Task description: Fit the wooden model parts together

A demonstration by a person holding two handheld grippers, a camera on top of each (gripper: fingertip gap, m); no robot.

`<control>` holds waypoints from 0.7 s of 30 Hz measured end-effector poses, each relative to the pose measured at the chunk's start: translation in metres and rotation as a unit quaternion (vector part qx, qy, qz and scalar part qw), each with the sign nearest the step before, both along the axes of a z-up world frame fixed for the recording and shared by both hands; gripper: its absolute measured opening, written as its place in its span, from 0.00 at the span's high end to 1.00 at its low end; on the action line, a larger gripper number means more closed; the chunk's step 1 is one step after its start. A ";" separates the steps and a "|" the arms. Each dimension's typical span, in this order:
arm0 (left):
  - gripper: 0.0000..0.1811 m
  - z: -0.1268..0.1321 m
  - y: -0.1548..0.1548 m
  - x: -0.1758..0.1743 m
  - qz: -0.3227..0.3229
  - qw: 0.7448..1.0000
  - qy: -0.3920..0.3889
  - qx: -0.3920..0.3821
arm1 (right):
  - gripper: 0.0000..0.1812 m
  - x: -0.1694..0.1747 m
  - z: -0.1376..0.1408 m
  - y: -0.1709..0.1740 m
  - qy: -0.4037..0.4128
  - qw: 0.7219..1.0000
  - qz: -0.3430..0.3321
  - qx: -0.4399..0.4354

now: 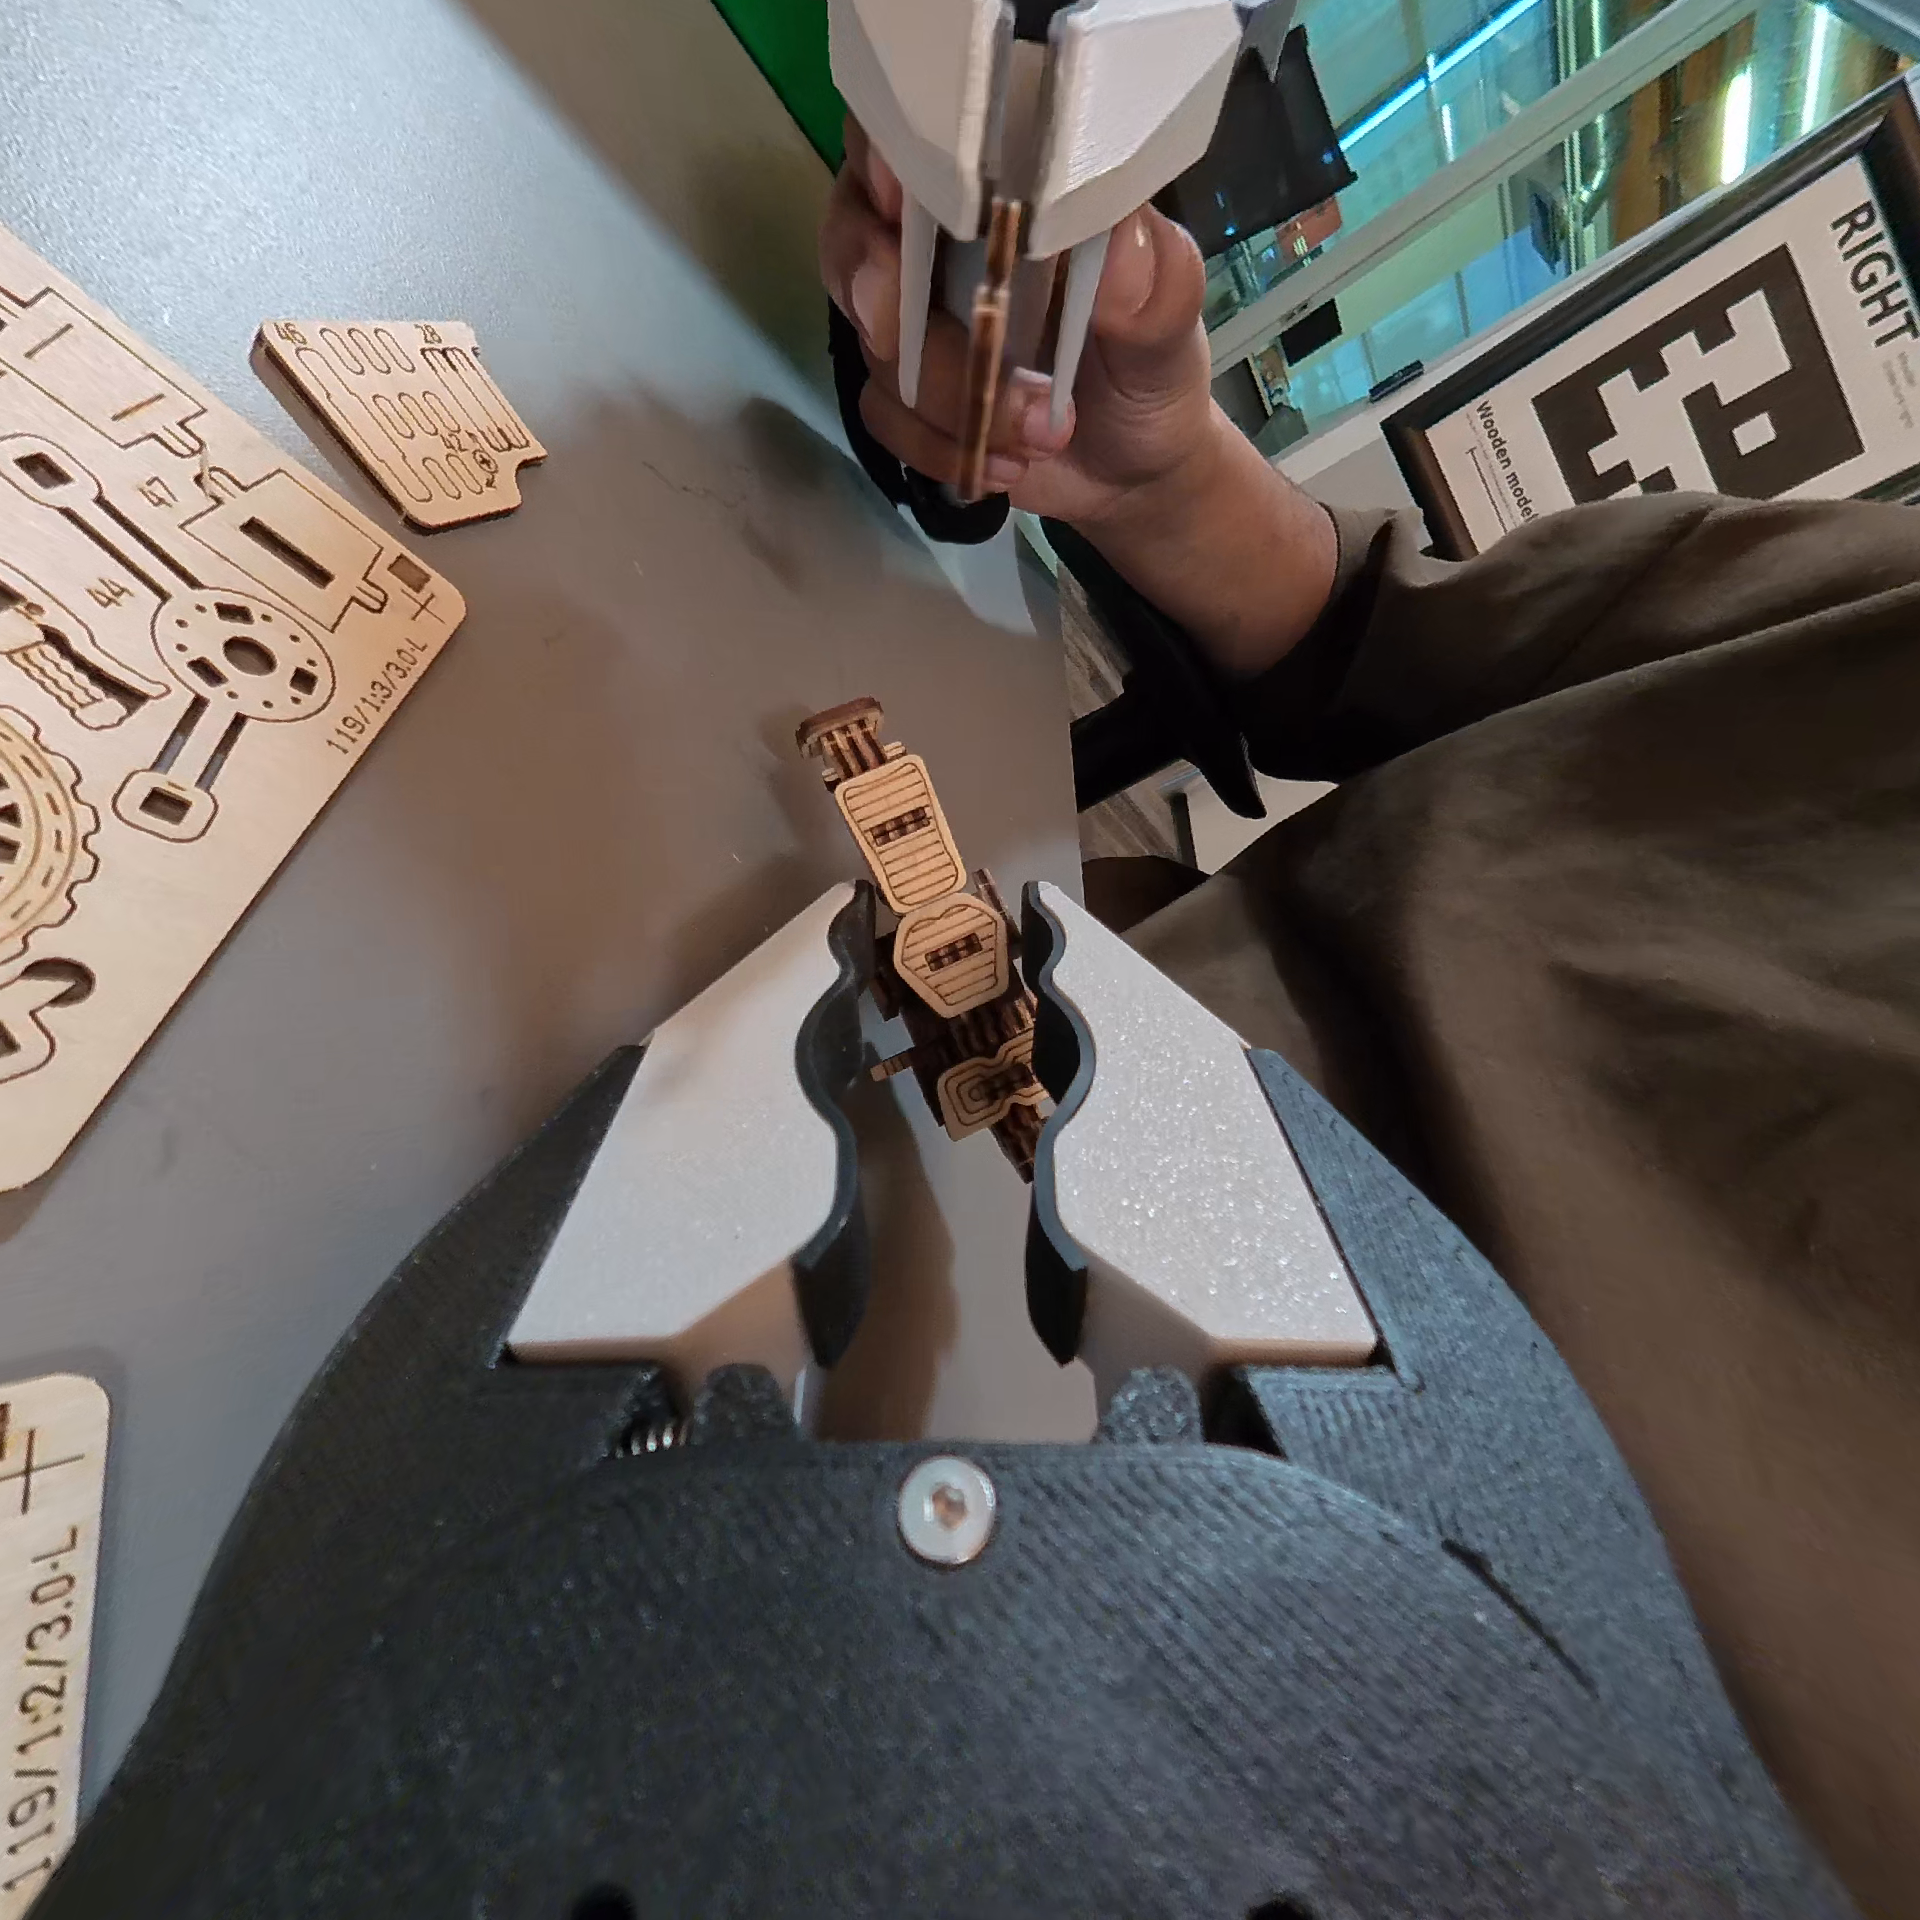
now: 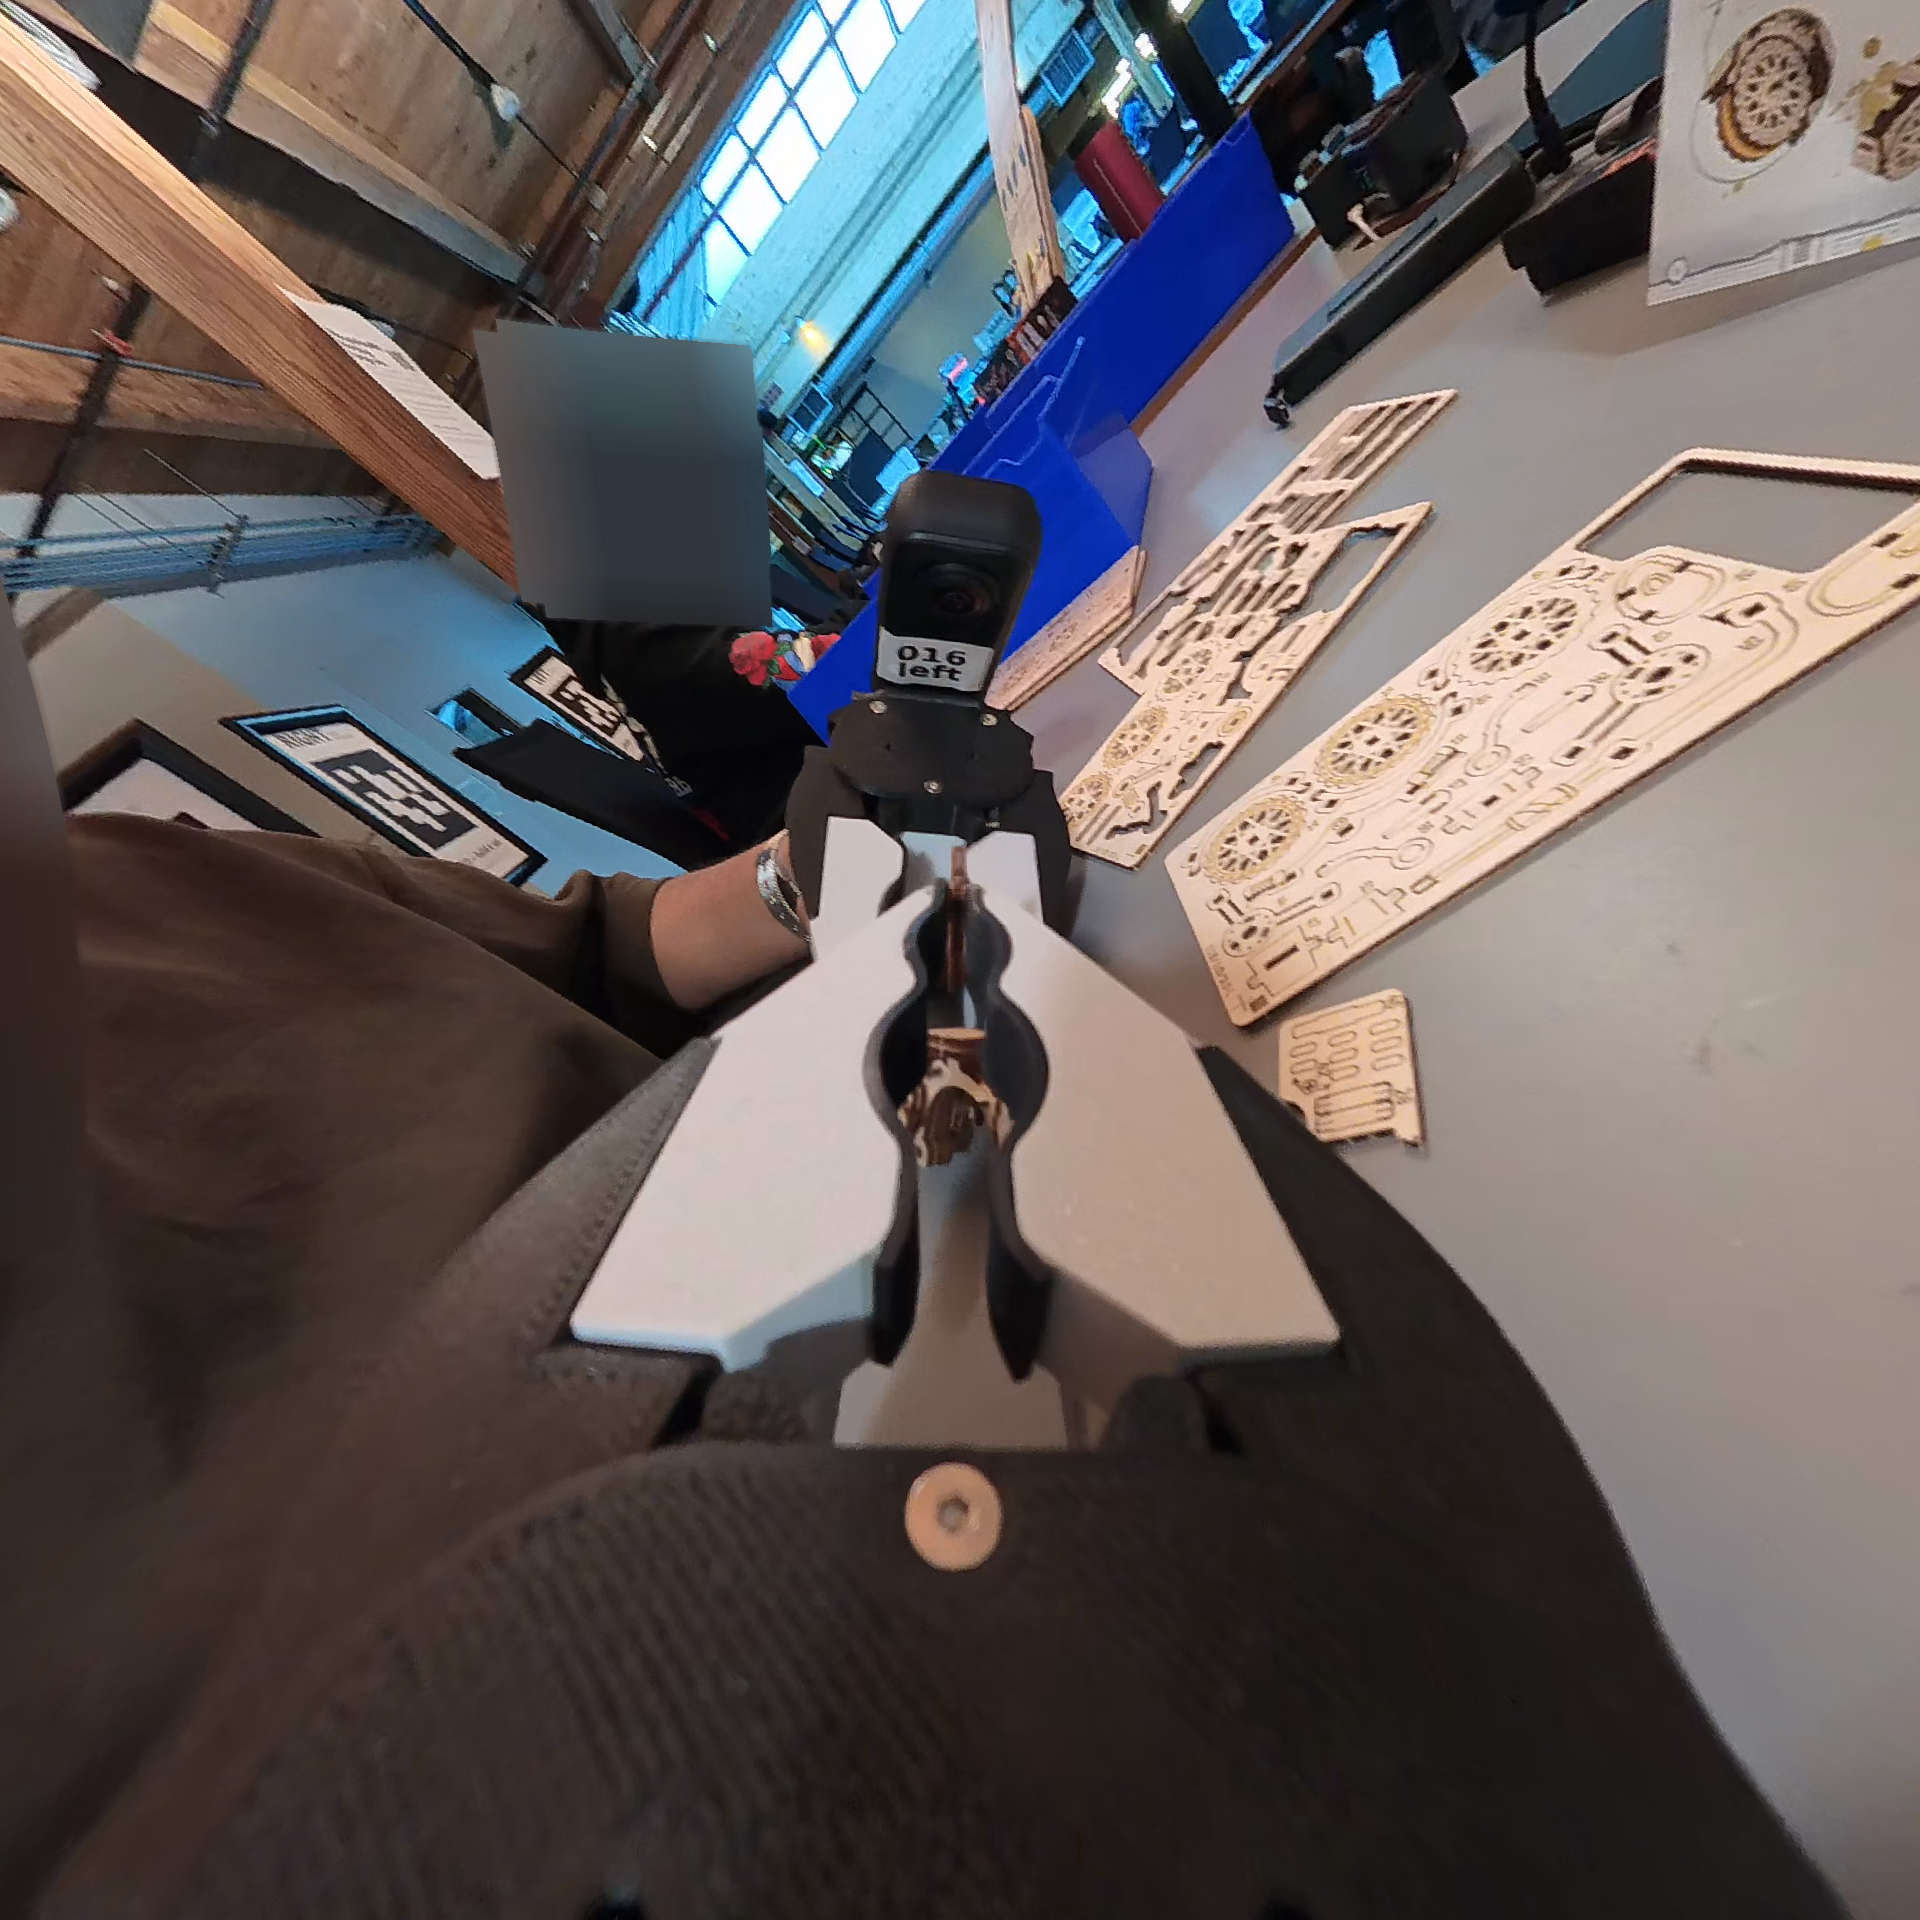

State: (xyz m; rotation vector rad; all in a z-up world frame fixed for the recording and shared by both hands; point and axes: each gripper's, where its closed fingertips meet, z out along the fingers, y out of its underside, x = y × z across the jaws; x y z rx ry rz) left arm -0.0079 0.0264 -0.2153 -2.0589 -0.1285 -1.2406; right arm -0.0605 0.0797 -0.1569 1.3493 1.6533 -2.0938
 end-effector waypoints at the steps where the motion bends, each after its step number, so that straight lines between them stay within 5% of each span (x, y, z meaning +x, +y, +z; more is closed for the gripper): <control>1: 0.87 0.000 0.000 0.000 0.002 1.000 0.001 0.002 | 1.00 0.000 -0.002 0.001 -0.003 1.000 -0.002 0.007; 13: 0.87 0.038 0.008 -0.038 0.125 0.988 -0.054 0.076 | 1.00 0.018 -0.031 0.025 -0.089 0.992 -0.049 0.080; 21: 0.87 0.036 0.010 -0.047 0.147 0.984 -0.061 0.076 | 1.00 0.044 -0.043 0.017 -0.123 0.989 -0.035 0.074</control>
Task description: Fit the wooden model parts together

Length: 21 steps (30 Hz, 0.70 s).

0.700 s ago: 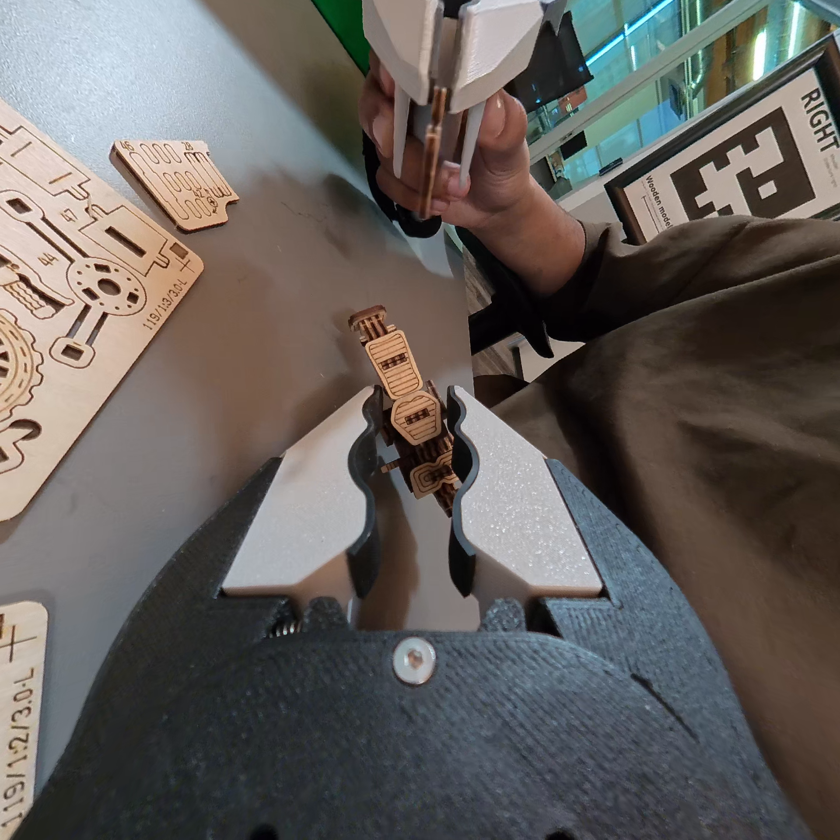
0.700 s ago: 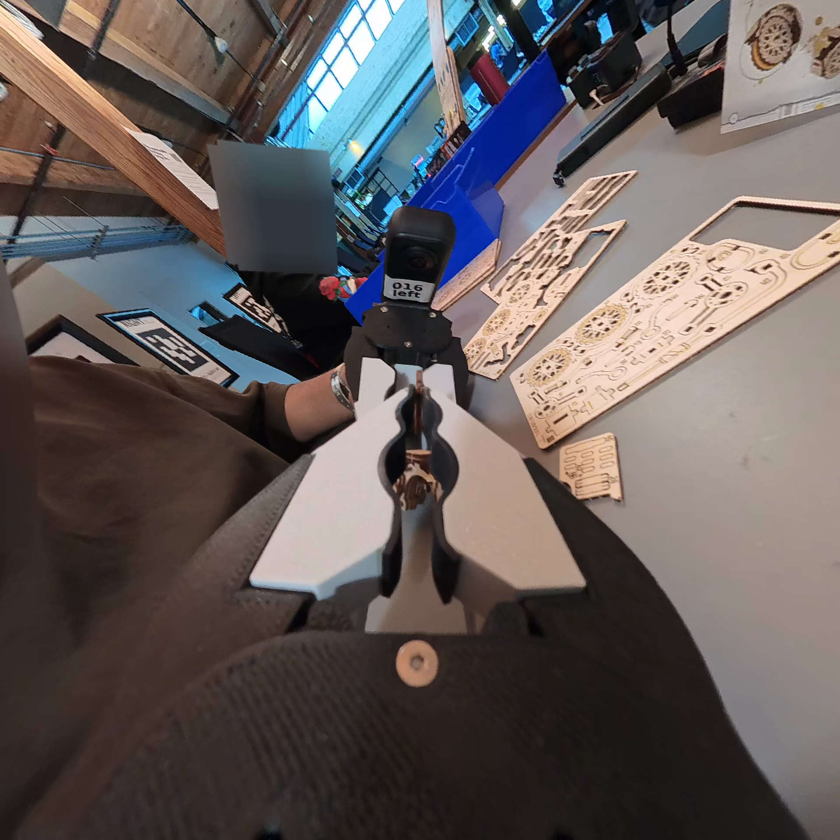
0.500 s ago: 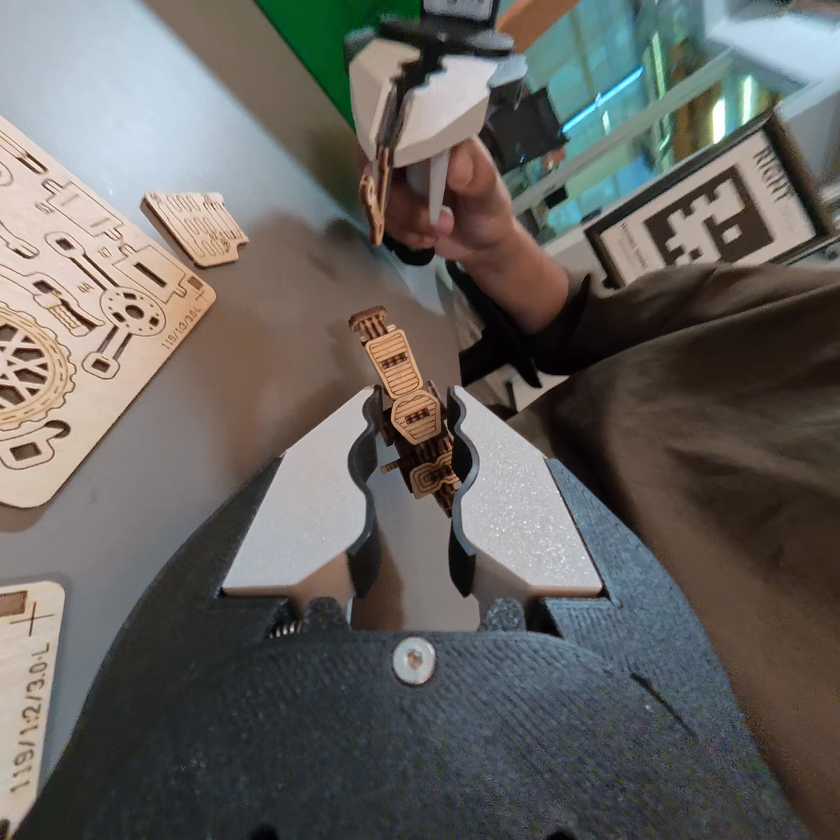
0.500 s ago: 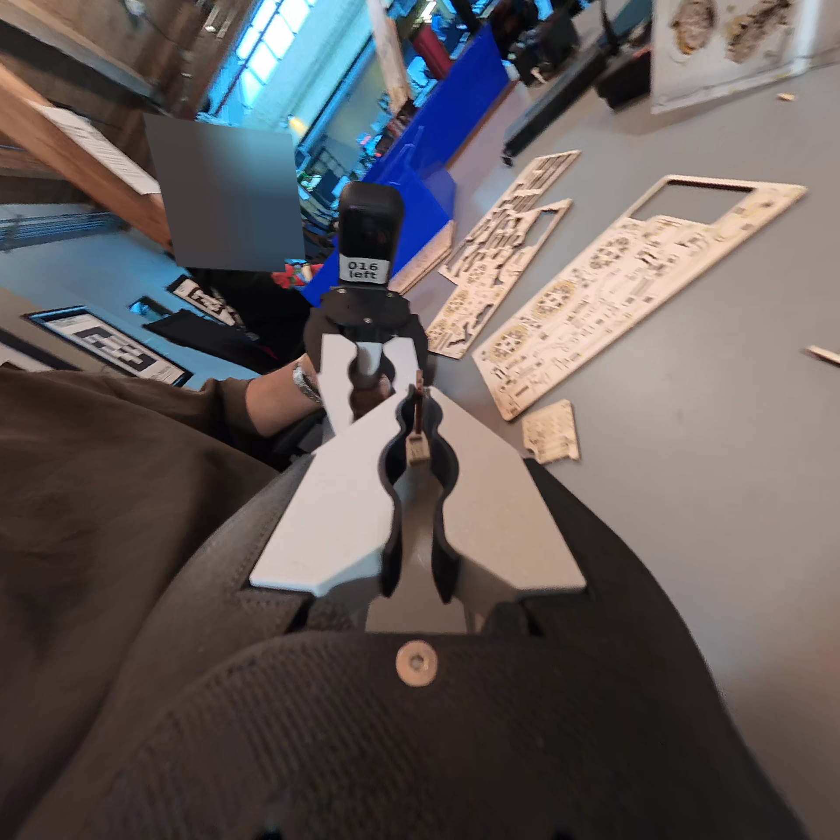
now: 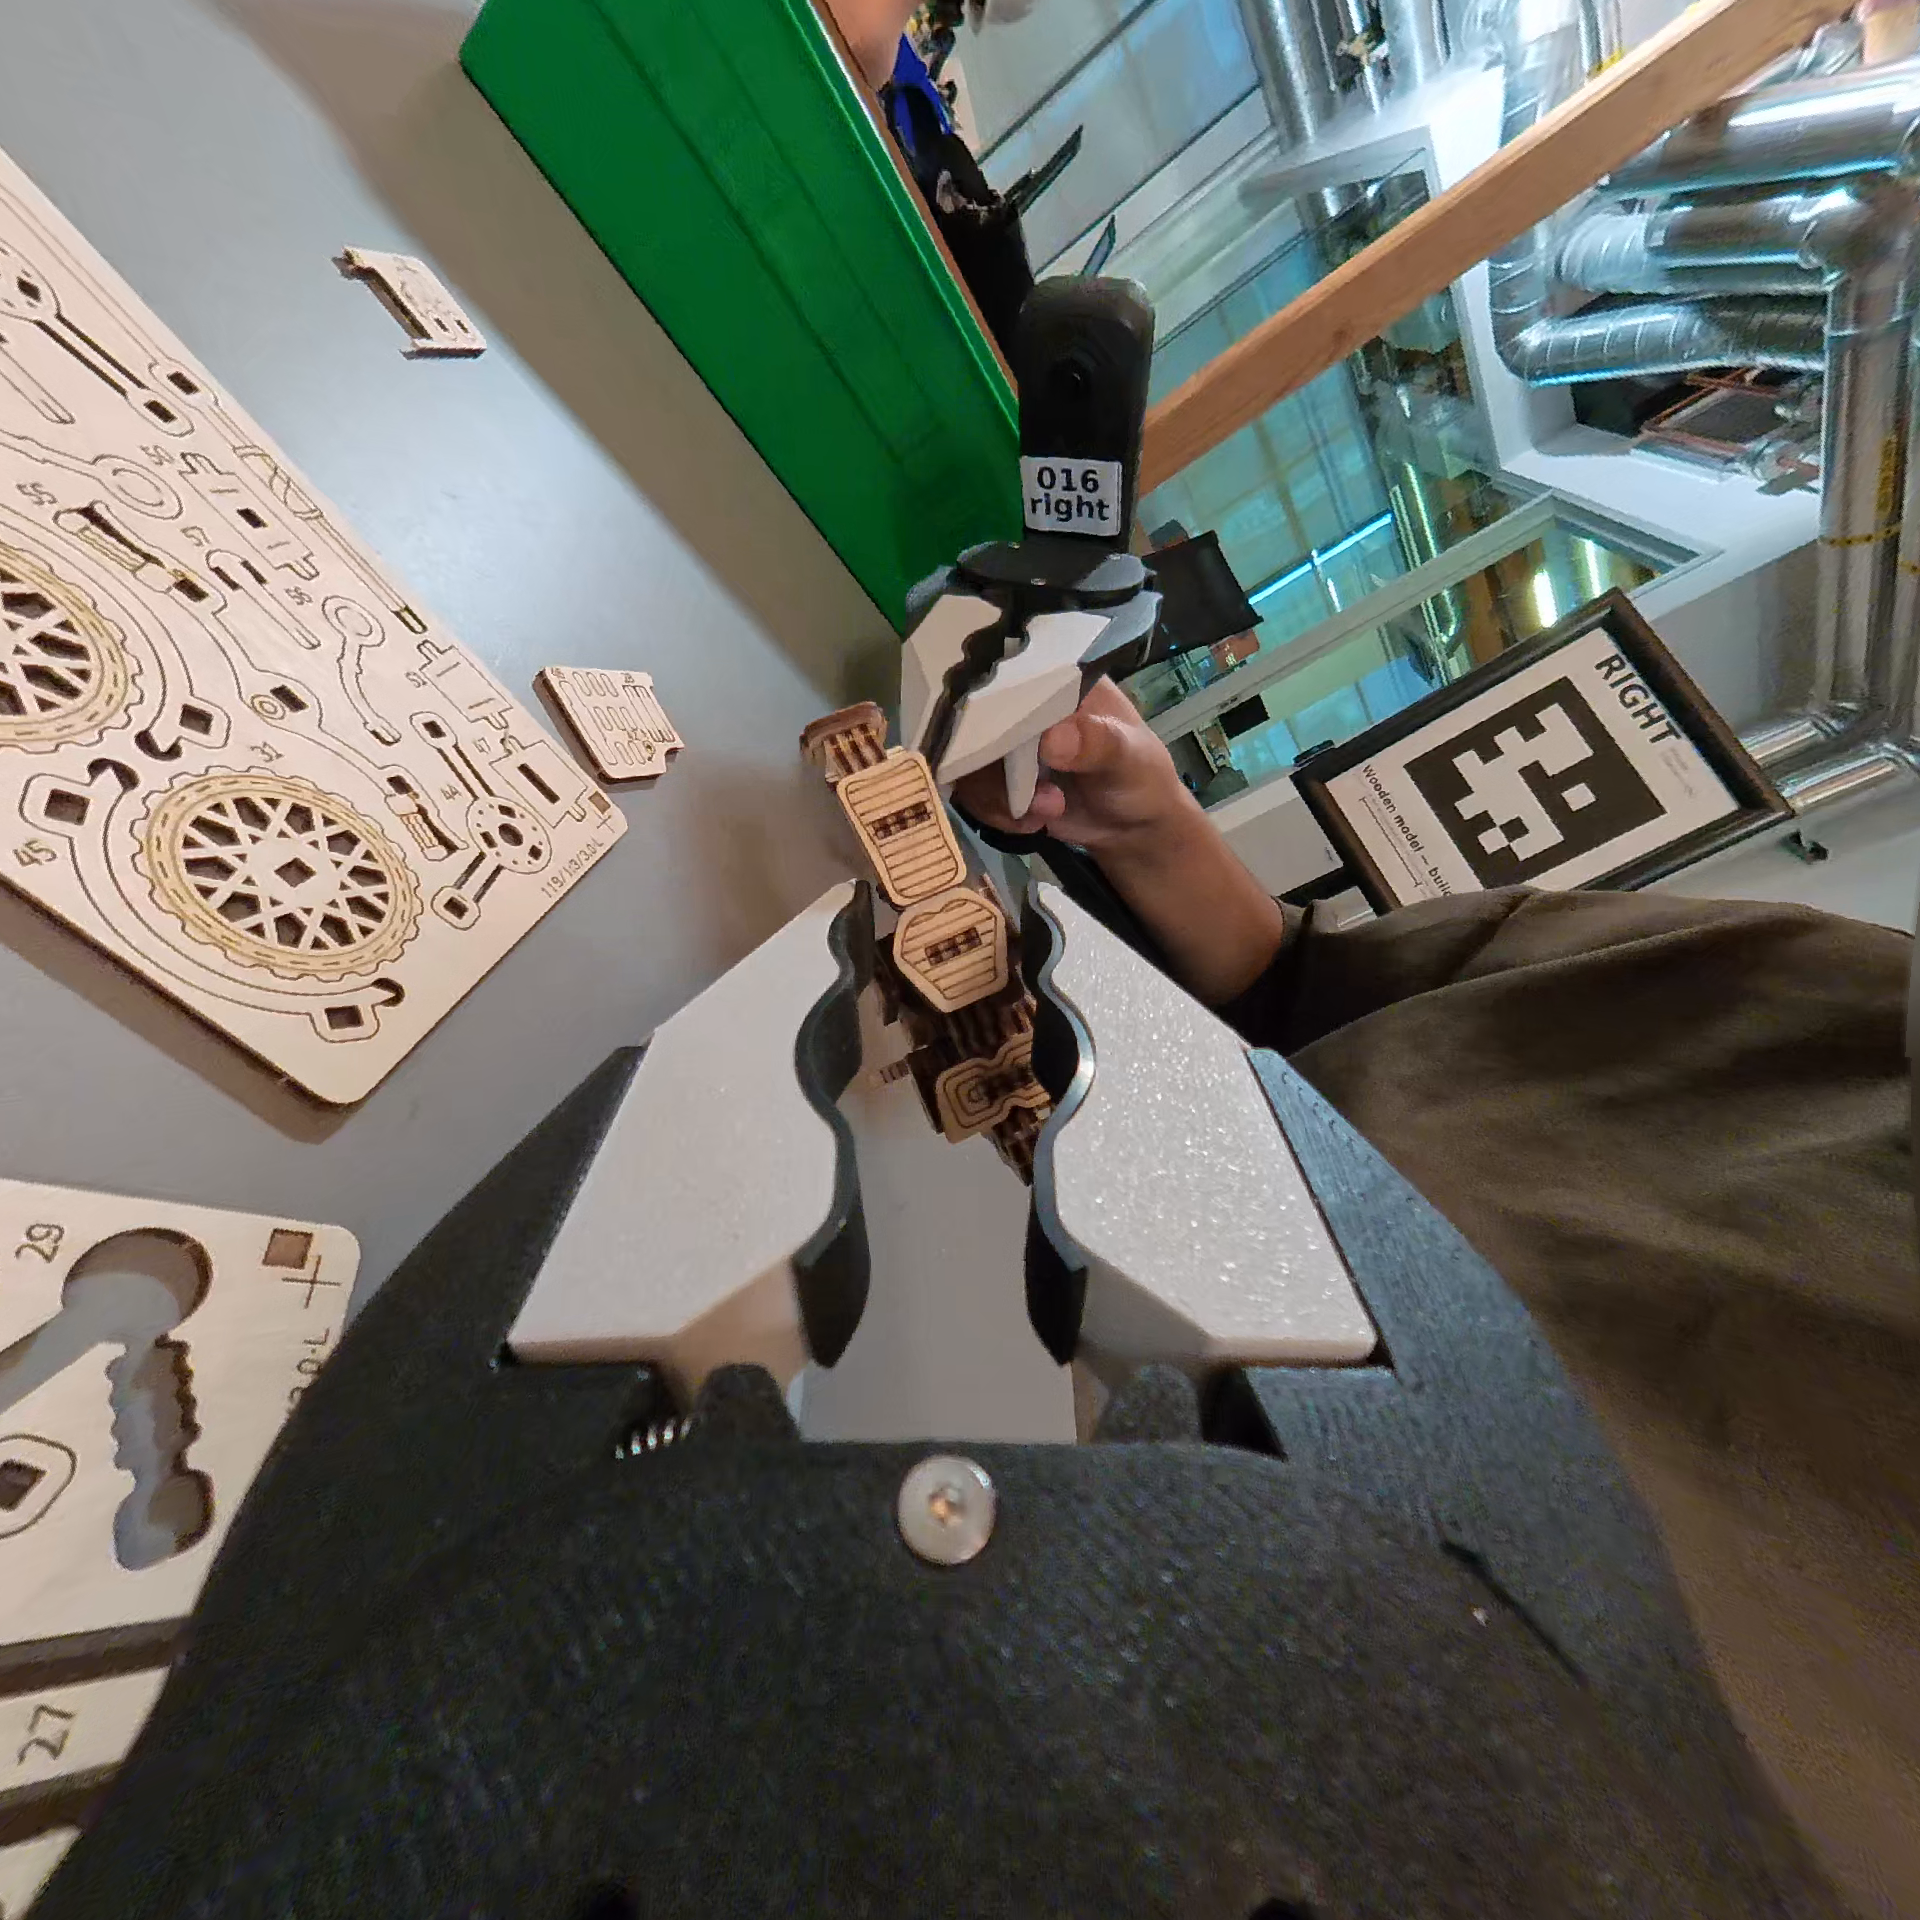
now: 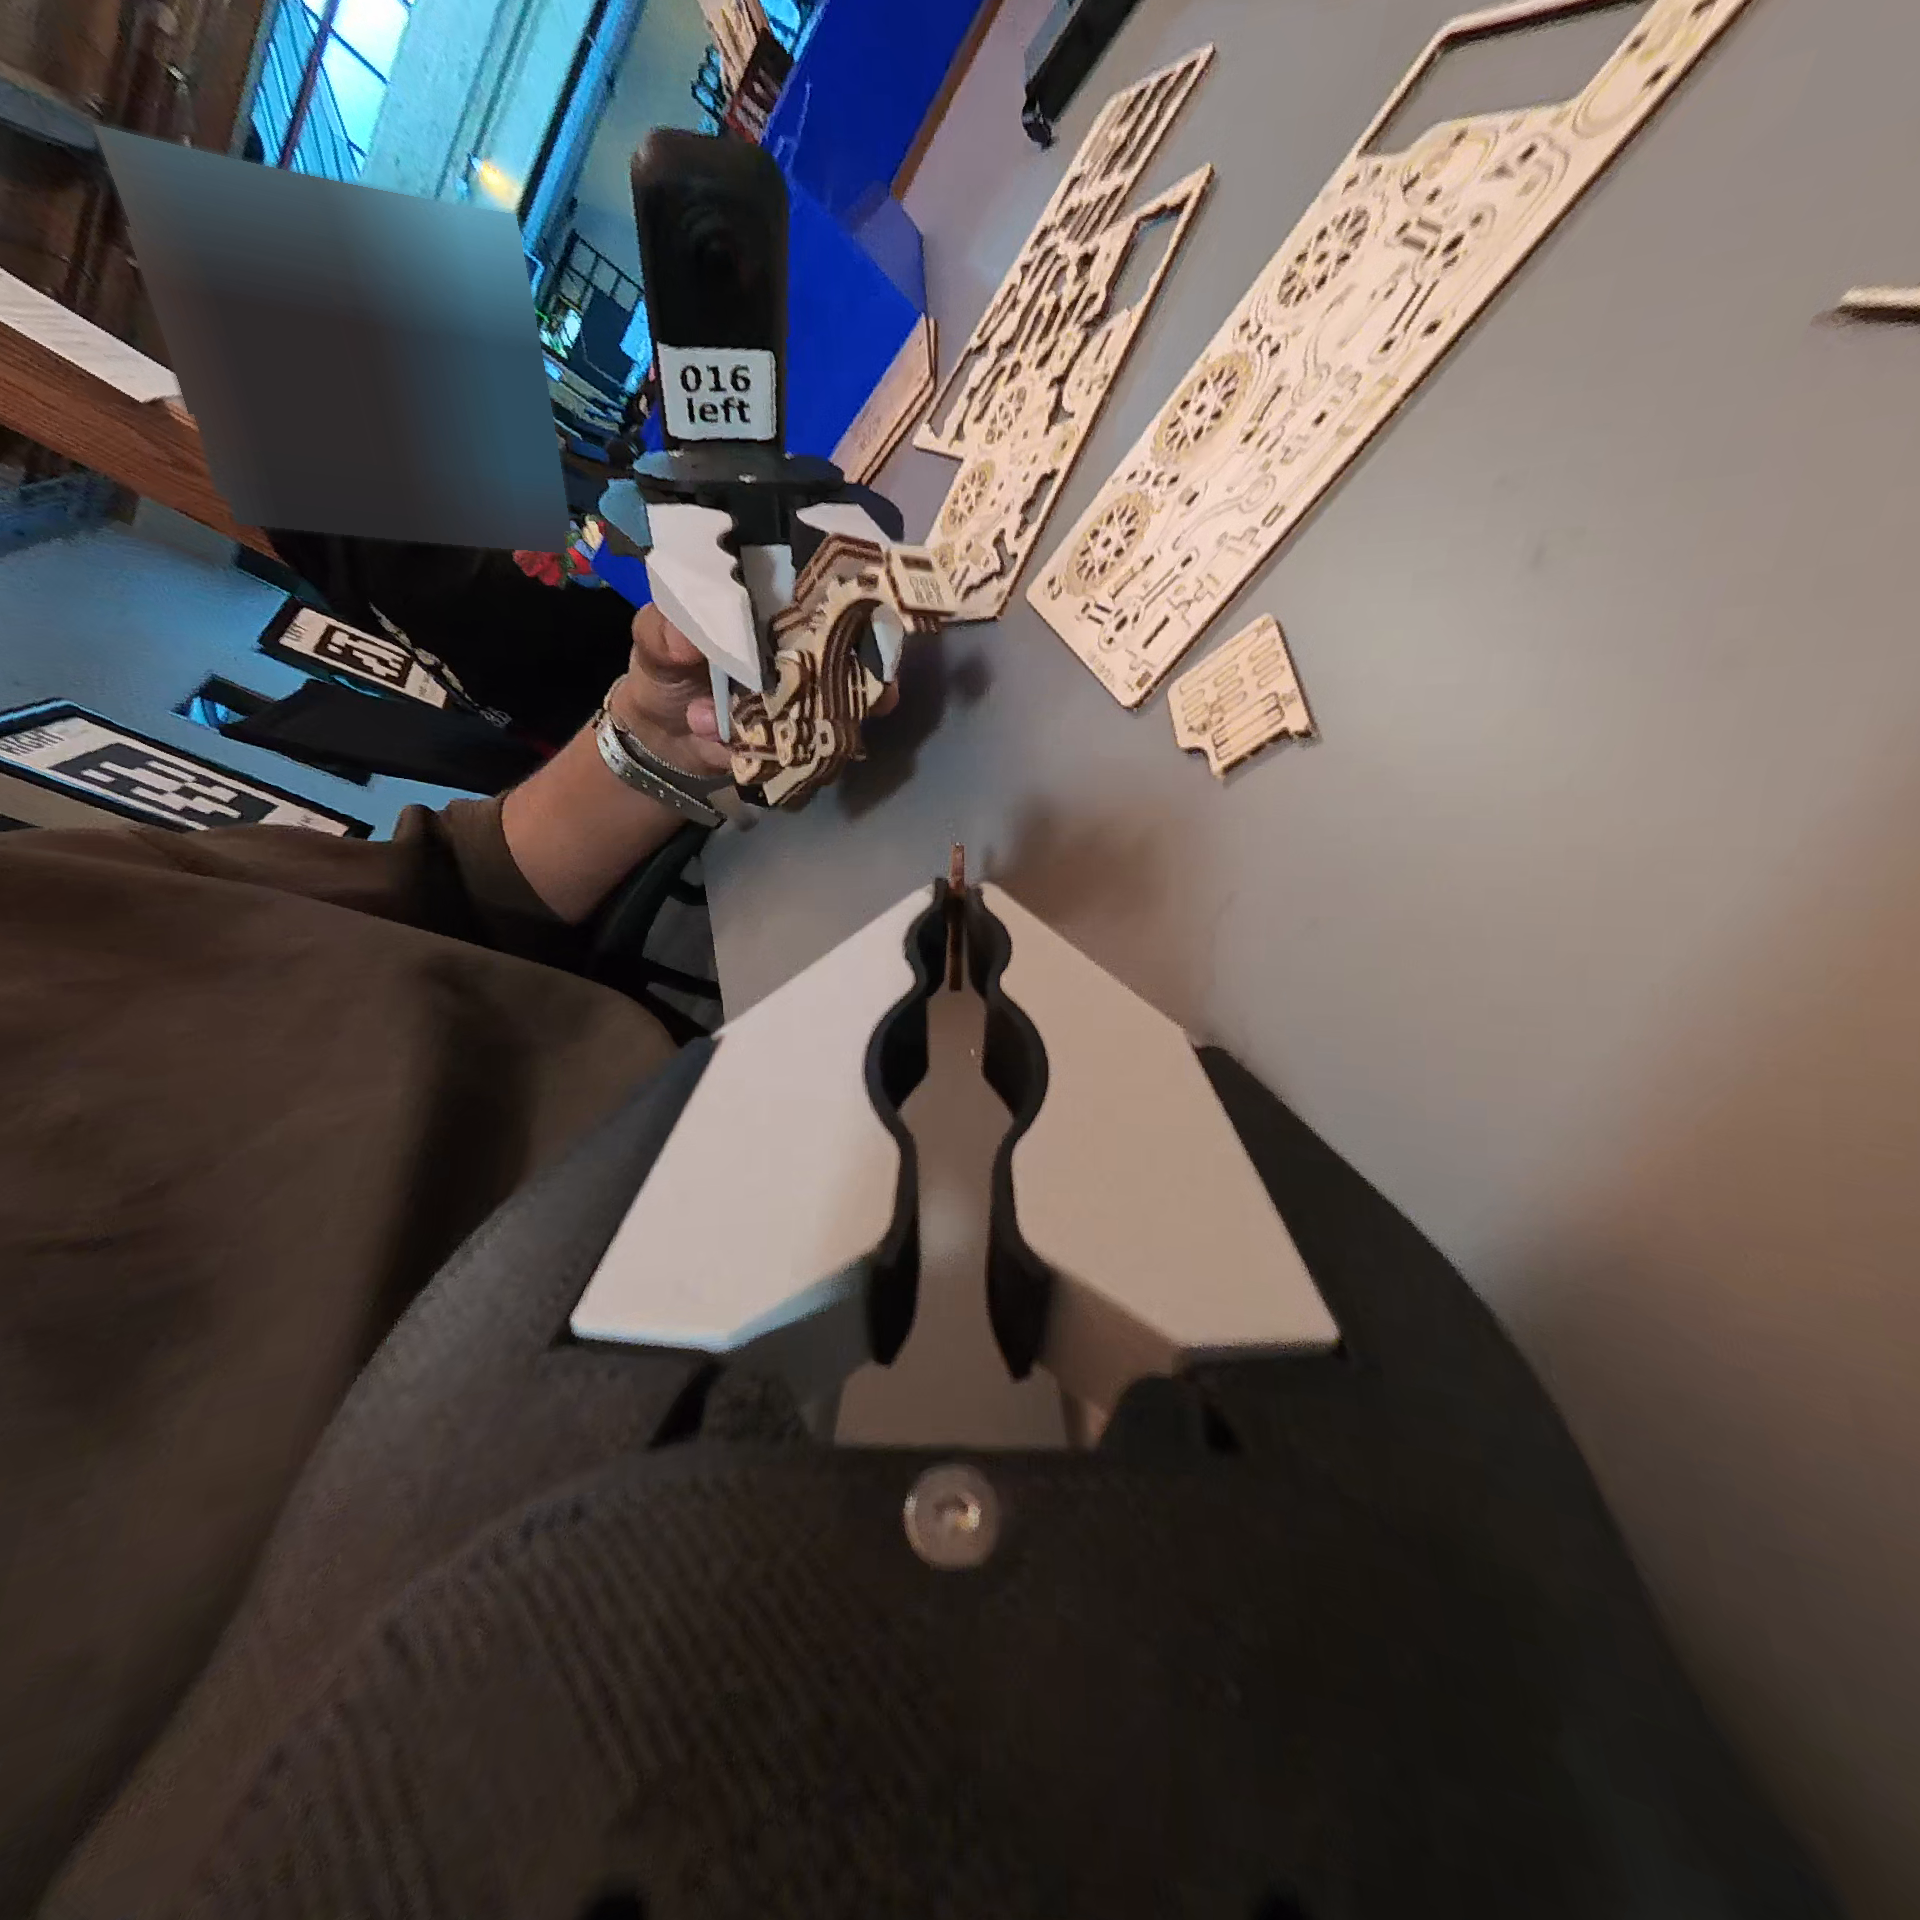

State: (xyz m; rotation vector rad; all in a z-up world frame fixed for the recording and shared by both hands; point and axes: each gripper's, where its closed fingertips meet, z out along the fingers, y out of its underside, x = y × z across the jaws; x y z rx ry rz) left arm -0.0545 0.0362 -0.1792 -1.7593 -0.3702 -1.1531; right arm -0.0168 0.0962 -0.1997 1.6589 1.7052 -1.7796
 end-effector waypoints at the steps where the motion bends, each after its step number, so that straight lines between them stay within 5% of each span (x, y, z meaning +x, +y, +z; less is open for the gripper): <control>1: 0.87 -0.001 0.000 0.001 -0.002 1.000 0.001 -0.001 | 1.00 0.001 -0.003 -0.001 -0.007 1.000 0.005 0.005; 21: 0.87 -0.006 0.002 0.003 -0.004 1.000 0.021 -0.005 | 1.00 0.004 -0.025 -0.001 -0.043 0.997 0.021 0.055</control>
